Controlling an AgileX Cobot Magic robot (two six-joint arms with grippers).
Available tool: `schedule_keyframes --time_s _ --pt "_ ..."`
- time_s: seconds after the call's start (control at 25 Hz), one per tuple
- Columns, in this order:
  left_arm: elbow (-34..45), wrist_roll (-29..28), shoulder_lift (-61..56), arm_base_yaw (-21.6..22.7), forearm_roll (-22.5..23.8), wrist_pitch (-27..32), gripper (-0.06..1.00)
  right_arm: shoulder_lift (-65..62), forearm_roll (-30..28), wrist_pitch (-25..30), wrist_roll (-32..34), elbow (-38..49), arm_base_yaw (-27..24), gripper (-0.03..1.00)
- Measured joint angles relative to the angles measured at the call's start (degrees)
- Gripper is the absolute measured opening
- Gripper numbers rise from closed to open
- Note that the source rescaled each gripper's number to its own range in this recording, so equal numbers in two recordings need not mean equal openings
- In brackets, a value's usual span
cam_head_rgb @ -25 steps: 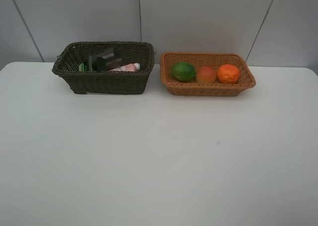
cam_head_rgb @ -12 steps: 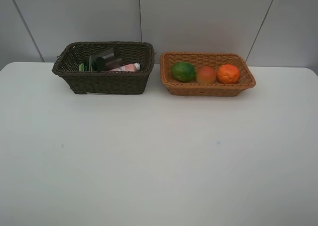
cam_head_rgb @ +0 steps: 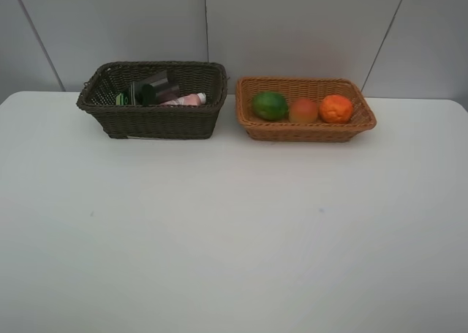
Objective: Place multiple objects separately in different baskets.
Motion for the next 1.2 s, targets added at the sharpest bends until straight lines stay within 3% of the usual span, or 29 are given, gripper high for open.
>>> schedule_keyframes --time_s 0.4,0.76,1.2 --pt "0.24 2.22 -0.46 0.15 0.03 -0.65 1.00 0.00 0.00 0.00 0.00 0.00 0.00 1.00" --pt "0.99 2.81 -0.52 7.13 0.23 -1.83 1.00 0.00 0.00 0.00 0.00 0.00 0.00 1.00" --pt "0.99 3.06 -0.52 7.34 0.47 -1.83 1.00 0.00 0.00 0.00 0.00 0.00 0.00 1.00"
